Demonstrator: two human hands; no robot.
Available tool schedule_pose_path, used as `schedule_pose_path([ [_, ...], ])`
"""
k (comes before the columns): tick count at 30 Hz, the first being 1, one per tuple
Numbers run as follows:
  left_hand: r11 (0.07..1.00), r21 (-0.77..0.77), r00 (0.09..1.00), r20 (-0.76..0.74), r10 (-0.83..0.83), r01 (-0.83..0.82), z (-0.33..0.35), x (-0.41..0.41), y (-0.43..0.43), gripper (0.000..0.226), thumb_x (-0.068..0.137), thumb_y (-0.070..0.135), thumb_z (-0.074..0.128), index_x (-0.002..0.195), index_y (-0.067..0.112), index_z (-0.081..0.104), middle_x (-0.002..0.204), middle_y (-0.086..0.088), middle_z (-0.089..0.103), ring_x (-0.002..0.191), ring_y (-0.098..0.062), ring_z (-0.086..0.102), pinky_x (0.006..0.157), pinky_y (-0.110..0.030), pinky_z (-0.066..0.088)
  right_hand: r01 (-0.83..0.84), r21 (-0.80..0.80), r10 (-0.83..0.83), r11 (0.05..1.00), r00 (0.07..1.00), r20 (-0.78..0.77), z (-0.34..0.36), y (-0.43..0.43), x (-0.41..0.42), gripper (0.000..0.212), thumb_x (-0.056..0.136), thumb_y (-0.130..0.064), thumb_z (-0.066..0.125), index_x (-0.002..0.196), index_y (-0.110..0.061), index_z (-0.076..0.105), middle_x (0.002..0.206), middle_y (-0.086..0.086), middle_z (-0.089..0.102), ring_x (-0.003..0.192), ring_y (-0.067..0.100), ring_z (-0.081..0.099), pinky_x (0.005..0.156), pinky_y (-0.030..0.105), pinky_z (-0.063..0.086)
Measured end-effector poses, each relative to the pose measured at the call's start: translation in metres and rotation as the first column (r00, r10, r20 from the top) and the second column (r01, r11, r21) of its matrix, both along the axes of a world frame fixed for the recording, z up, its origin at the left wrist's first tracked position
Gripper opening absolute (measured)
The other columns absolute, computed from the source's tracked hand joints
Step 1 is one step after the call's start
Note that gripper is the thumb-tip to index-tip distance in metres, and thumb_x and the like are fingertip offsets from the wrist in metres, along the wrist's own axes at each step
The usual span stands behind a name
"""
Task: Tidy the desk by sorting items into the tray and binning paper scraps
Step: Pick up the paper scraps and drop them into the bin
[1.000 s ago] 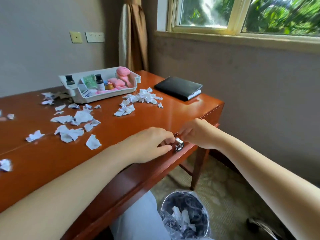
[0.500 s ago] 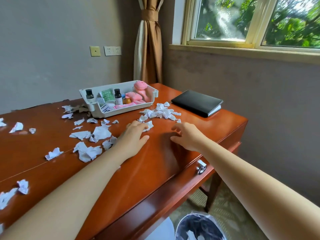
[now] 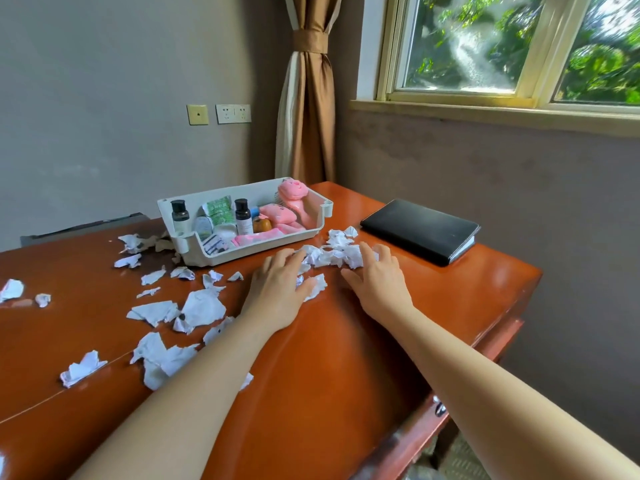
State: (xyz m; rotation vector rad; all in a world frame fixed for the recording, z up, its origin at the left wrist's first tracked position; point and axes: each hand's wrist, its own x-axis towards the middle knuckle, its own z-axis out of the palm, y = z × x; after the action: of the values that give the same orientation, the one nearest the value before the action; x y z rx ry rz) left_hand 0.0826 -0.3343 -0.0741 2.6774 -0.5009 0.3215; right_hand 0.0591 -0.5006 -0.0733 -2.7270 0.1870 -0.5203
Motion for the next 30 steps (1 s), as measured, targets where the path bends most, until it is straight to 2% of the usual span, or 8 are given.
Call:
schedule_pose_path([
  [4,0.999,0.001,0.998,-0.021,-0.052,0.052,-0.002,0.019,-0.002,0.057,0.096,0.041,0.044,0.148,0.027,0.024,0.155,0.006,0.024,0.142,-0.017,0.021,0.114,-0.038,0.022,-0.024,-0.011,0.024,1.0,1.0,-0.012,0.0,-0.001,0.017,0.048,0.095,-0.045,0.043,0.135,-0.019,0.042,0.13,0.012,0.048,0.116,0.03,0.044,0.092,0.037,0.04],
  [9,0.995,-0.043,0.995,-0.042,-0.092,0.09,-0.003,0.031,-0.004,0.048,0.096,0.04,0.045,0.143,0.03,0.038,0.15,0.007,0.037,0.138,-0.015,0.031,0.112,-0.035,0.023,-0.136,0.03,0.137,0.99,0.991,-0.002,0.0,-0.002,0.025,0.032,0.093,-0.04,0.05,0.107,-0.017,0.066,0.109,0.005,0.058,0.098,0.023,0.047,0.08,0.031,0.039],
  [14,0.994,-0.059,0.995,0.011,-0.095,0.095,-0.004,0.032,-0.004,0.033,0.096,0.032,0.048,0.127,0.023,0.055,0.132,0.004,0.053,0.121,-0.018,0.044,0.1,-0.033,0.036,-0.21,0.115,0.207,0.971,0.977,0.039,0.003,-0.002,0.022,0.025,0.092,-0.032,0.054,0.097,-0.013,0.07,0.104,0.004,0.059,0.095,0.022,0.052,0.078,0.03,0.041],
  [19,0.995,-0.061,0.994,0.074,-0.08,0.085,-0.003,0.029,-0.003,0.024,0.096,0.025,0.049,0.119,0.022,0.054,0.12,0.002,0.057,0.112,-0.018,0.049,0.092,-0.032,0.044,-0.197,0.212,0.177,0.957,0.978,0.107,0.003,-0.004,0.022,0.016,0.088,-0.02,0.062,0.08,-0.007,0.066,0.096,-0.003,0.052,0.085,0.015,0.05,0.064,0.017,0.037],
  [22,0.992,-0.095,0.992,0.102,-0.078,0.087,-0.002,0.028,-0.002,0.03,0.094,0.024,0.051,0.123,0.024,0.049,0.127,0.004,0.052,0.118,-0.015,0.046,0.093,-0.03,0.043,-0.156,0.235,0.128,0.959,0.983,0.131,0.001,-0.008,0.024,0.007,0.084,-0.018,0.065,0.087,-0.011,0.066,0.105,0.0,0.055,0.099,0.018,0.048,0.073,0.023,0.039],
  [25,0.989,-0.094,0.988,0.121,-0.099,0.11,0.0,0.03,0.0,0.044,0.093,0.029,0.05,0.137,0.027,0.043,0.139,0.006,0.041,0.13,-0.014,0.034,0.101,-0.031,0.039,-0.078,0.272,0.043,0.959,0.99,0.134,-0.001,-0.012,0.025,0.024,0.084,-0.033,0.064,0.107,-0.026,0.063,0.127,-0.003,0.052,0.121,0.02,0.04,0.094,0.033,0.04],
  [27,0.981,-0.124,0.987,0.087,-0.137,0.147,0.001,0.03,0.001,0.047,0.094,0.031,0.049,0.14,0.028,0.041,0.14,0.006,0.039,0.132,-0.013,0.03,0.103,-0.031,0.037,-0.021,0.252,0.002,0.967,0.997,0.073,-0.002,-0.014,0.026,0.039,0.084,-0.04,0.063,0.121,-0.032,0.057,0.138,-0.004,0.046,0.13,0.022,0.035,0.104,0.039,0.036],
  [30,0.968,-0.128,0.976,0.006,-0.217,0.216,0.0,0.029,0.0,0.045,0.095,0.032,0.049,0.139,0.031,0.042,0.134,0.009,0.042,0.127,-0.011,0.035,0.097,-0.026,0.038,-0.036,0.193,0.036,0.98,0.999,0.002,-0.004,-0.016,0.026,0.048,0.084,-0.042,0.062,0.13,-0.032,0.052,0.143,-0.001,0.045,0.131,0.025,0.038,0.107,0.044,0.037],
])
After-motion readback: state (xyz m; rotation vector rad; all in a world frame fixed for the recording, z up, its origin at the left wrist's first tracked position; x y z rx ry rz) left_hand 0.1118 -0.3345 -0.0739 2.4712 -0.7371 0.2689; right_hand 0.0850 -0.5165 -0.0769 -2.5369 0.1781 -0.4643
